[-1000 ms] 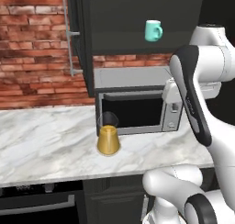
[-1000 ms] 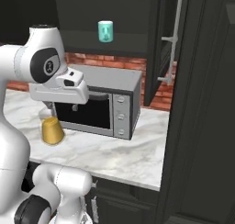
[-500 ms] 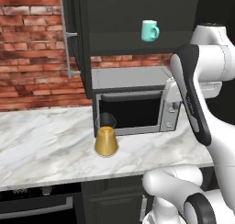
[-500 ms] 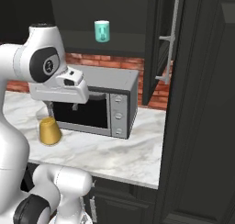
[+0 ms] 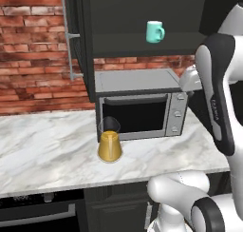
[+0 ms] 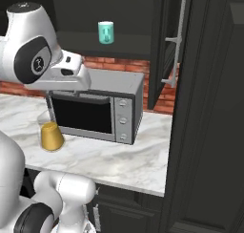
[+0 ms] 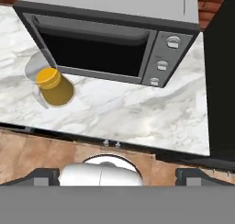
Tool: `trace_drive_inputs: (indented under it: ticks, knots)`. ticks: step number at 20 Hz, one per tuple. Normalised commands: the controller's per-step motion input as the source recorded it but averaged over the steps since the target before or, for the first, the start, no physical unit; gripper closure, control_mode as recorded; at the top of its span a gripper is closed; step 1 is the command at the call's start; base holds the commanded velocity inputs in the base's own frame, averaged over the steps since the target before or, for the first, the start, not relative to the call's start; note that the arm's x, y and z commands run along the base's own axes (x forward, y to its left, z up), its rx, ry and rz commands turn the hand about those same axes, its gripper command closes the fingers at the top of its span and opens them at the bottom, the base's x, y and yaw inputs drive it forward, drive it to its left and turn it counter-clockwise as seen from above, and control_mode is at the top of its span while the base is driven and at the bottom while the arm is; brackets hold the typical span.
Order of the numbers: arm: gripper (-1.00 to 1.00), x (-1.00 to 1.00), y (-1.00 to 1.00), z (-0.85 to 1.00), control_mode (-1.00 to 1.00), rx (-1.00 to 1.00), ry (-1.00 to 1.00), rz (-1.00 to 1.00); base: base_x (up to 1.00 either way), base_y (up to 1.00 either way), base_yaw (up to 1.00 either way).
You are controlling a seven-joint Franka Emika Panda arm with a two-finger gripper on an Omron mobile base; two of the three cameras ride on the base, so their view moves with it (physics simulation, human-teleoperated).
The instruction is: There is a tray on the dining counter. Grab the cup, mug, and pitcher and place them on the tray. The pitcher may be placed next to the tray if it cannot fit the tray.
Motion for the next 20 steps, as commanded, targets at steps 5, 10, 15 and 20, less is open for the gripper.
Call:
trace_drive_inputs:
  ticks: [5,10,15,20]
  knots:
    - [-1.00,-0.06,0.00,0.44,-1.00,0.00,-0.33,0.05,0.00,0.00,0.00]
    - [-1.00,0.00,0.00,0.14,-1.00,0.00,-0.30,0.00,0.00,0.00,0.00]
    - [-1.00,0.11,0.00,0.05,-1.00,0.01,-0.18,0.00,0.00,0.00,0.00]
    - [-1.00,0.29,0.00,0.17,-1.00,0.06,-0.09,0.00,0.00,0.00,0.00]
